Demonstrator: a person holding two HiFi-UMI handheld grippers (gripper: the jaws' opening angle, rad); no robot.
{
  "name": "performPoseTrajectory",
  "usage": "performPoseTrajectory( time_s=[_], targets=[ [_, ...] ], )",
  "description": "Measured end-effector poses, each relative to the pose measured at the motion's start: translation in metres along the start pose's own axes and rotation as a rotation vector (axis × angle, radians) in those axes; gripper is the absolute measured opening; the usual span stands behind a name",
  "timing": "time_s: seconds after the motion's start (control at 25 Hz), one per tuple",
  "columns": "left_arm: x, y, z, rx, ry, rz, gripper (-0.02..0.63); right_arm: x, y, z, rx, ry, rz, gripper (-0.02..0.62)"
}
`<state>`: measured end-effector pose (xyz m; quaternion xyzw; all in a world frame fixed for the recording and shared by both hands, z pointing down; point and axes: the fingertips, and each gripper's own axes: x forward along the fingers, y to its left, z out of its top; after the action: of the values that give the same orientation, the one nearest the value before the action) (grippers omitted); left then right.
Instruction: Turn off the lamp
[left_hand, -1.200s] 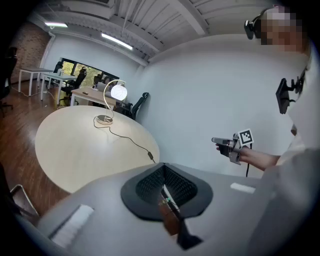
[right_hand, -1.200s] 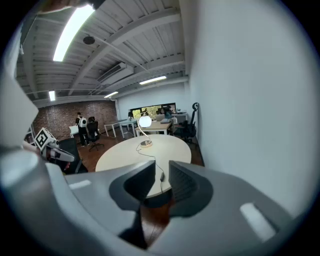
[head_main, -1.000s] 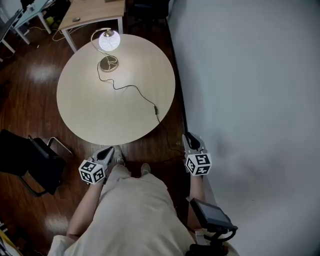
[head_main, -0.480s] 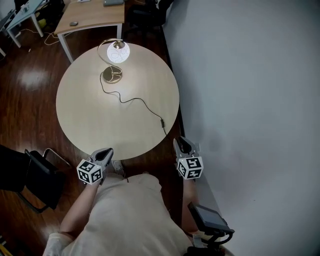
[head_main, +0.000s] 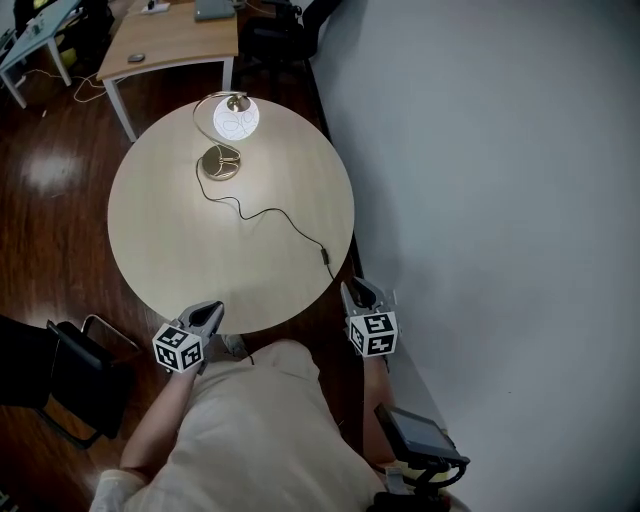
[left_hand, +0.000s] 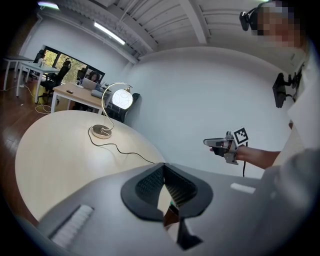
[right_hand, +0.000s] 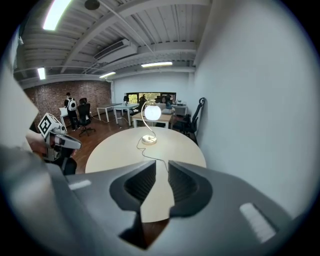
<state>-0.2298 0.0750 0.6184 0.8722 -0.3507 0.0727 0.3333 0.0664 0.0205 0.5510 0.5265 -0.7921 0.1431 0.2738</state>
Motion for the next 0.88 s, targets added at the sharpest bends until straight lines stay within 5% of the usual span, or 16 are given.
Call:
performPoseTrajectory(
  time_s=[0.52,0.88],
  targets=[
    [0.028,0.005,0.009,0.002,0.035,-0.094,0.0,0.003,0.002,0.005,-0.048,0.076,-0.026,0.067],
    [0.038,0.017,0.011,-0.011,0.076,-0.051,0.0,0.043,0.001,-0.011,-0.057,0.147,0.071,0.066]
  ],
)
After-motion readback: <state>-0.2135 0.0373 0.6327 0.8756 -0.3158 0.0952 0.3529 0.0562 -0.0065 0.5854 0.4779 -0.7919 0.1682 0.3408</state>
